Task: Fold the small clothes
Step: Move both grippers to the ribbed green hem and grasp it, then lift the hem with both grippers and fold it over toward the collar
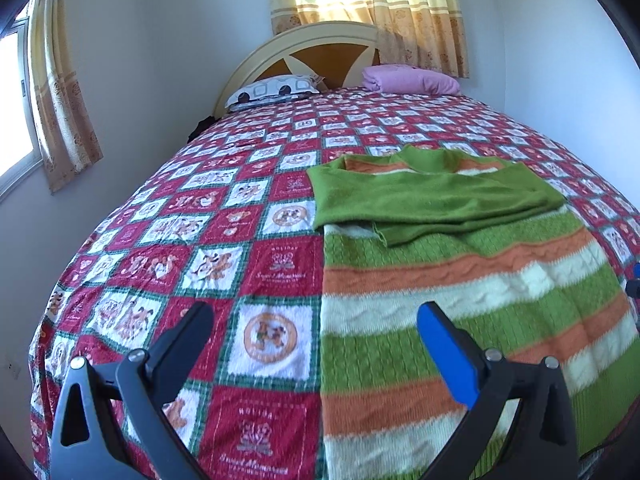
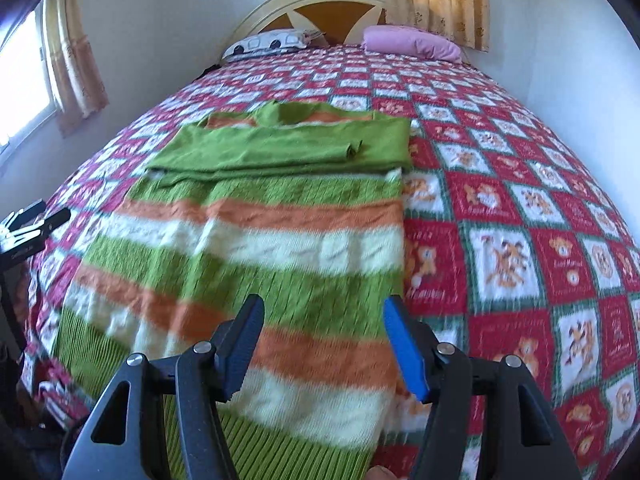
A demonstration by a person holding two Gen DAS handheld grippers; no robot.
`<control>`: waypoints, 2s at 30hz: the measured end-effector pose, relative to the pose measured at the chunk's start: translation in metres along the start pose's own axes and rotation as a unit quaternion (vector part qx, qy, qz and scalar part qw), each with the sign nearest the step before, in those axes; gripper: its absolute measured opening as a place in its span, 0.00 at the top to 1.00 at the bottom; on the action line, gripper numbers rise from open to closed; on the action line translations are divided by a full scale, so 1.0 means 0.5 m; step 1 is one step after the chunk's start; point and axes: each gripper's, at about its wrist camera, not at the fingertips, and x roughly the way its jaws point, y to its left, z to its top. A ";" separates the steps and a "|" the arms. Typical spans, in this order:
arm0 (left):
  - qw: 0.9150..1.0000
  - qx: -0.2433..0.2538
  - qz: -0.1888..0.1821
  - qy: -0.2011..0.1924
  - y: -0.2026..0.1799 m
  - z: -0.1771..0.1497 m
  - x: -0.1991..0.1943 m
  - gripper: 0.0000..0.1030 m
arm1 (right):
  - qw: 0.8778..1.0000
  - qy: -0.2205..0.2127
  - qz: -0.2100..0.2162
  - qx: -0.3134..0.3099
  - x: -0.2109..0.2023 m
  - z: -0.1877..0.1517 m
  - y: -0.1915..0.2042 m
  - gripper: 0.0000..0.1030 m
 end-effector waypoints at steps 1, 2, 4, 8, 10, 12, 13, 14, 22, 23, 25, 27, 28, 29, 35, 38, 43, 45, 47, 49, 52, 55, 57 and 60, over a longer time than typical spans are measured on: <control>1.000 0.001 -0.001 0.001 -0.001 -0.003 -0.003 0.00 | 1.000 0.002 0.001 -0.002 -0.001 -0.006 0.002 0.39; 1.000 0.002 -0.003 0.003 -0.001 -0.008 -0.006 0.00 | 1.000 0.005 0.001 -0.005 -0.004 -0.014 0.006 0.39; 1.000 0.001 -0.005 0.005 -0.002 -0.020 -0.015 0.00 | 1.000 0.009 0.003 -0.009 -0.011 -0.031 0.011 0.39; 0.999 0.005 -0.025 0.021 -0.002 -0.058 -0.032 0.00 | 1.000 0.015 0.004 -0.013 -0.027 -0.060 0.018 0.39; 0.999 0.006 -0.033 0.032 -0.002 -0.079 -0.039 0.00 | 1.000 0.017 0.004 -0.014 -0.034 -0.074 0.020 0.39; 0.998 0.005 -0.042 0.040 -0.001 -0.097 -0.047 0.00 | 1.000 0.019 0.003 -0.013 -0.042 -0.087 0.019 0.39; 0.998 0.005 -0.047 0.045 0.001 -0.109 -0.051 0.00 | 1.000 0.019 0.002 -0.011 -0.048 -0.095 0.017 0.39; 0.997 0.006 -0.050 0.050 0.003 -0.120 -0.054 0.00 | 1.000 0.019 0.001 -0.009 -0.053 -0.102 0.015 0.39; 0.990 -0.019 -0.109 0.092 0.022 -0.184 -0.076 0.15 | 1.000 0.028 -0.006 0.011 -0.090 -0.162 -0.003 0.39; 0.988 -0.026 -0.118 0.098 0.023 -0.192 -0.077 0.15 | 0.999 0.029 -0.007 0.012 -0.093 -0.168 -0.004 0.39; 0.986 -0.034 -0.127 0.103 0.024 -0.200 -0.077 0.22 | 0.999 0.031 -0.006 0.017 -0.096 -0.182 -0.006 0.39; 0.982 -0.042 -0.141 0.115 0.021 -0.207 -0.073 0.32 | 0.999 0.035 -0.005 0.023 -0.094 -0.194 -0.009 0.39; 0.981 -0.043 -0.145 0.119 0.019 -0.210 -0.073 0.36 | 0.999 0.037 -0.004 0.025 -0.093 -0.199 -0.010 0.39; 0.980 -0.043 -0.150 0.122 0.016 -0.214 -0.075 0.37 | 0.999 0.039 -0.003 0.028 -0.091 -0.203 -0.010 0.39; 0.973 -0.057 -0.169 0.148 0.016 -0.232 -0.067 0.45 | 0.999 0.038 0.002 0.028 -0.083 -0.218 -0.002 0.39; 0.970 -0.060 -0.176 0.159 0.012 -0.240 -0.060 0.55 | 0.999 0.033 0.004 0.030 -0.084 -0.220 -0.001 0.39; 0.970 -0.043 -0.175 0.162 -0.009 -0.245 -0.061 0.57 | 0.999 0.024 -0.006 0.020 -0.081 -0.226 0.012 0.39; 0.971 -0.043 -0.175 0.160 -0.006 -0.244 -0.059 0.74 | 1.000 0.022 -0.012 0.011 -0.080 -0.227 0.019 0.45; 0.968 -0.052 -0.187 0.158 0.003 -0.243 -0.059 0.89 | 1.000 0.019 -0.014 0.002 -0.082 -0.228 0.024 0.68; 0.970 -0.044 -0.186 0.150 0.004 -0.237 -0.066 0.90 | 1.000 0.019 -0.002 0.010 -0.087 -0.227 0.019 0.85; 0.981 0.003 -0.155 0.116 0.000 -0.221 -0.098 0.90 | 0.999 -0.001 0.013 0.030 -0.105 -0.222 0.003 0.91; 0.984 0.025 -0.153 0.086 0.000 -0.203 -0.127 0.91 | 0.998 -0.031 0.022 0.044 -0.129 -0.214 -0.011 0.93; 0.985 0.043 -0.150 0.075 -0.003 -0.194 -0.135 0.91 | 0.997 -0.049 0.025 0.048 -0.143 -0.209 -0.013 0.93; 0.987 0.055 -0.135 0.065 0.001 -0.175 -0.134 0.91 | 0.995 -0.082 0.022 0.043 -0.168 -0.189 -0.008 0.94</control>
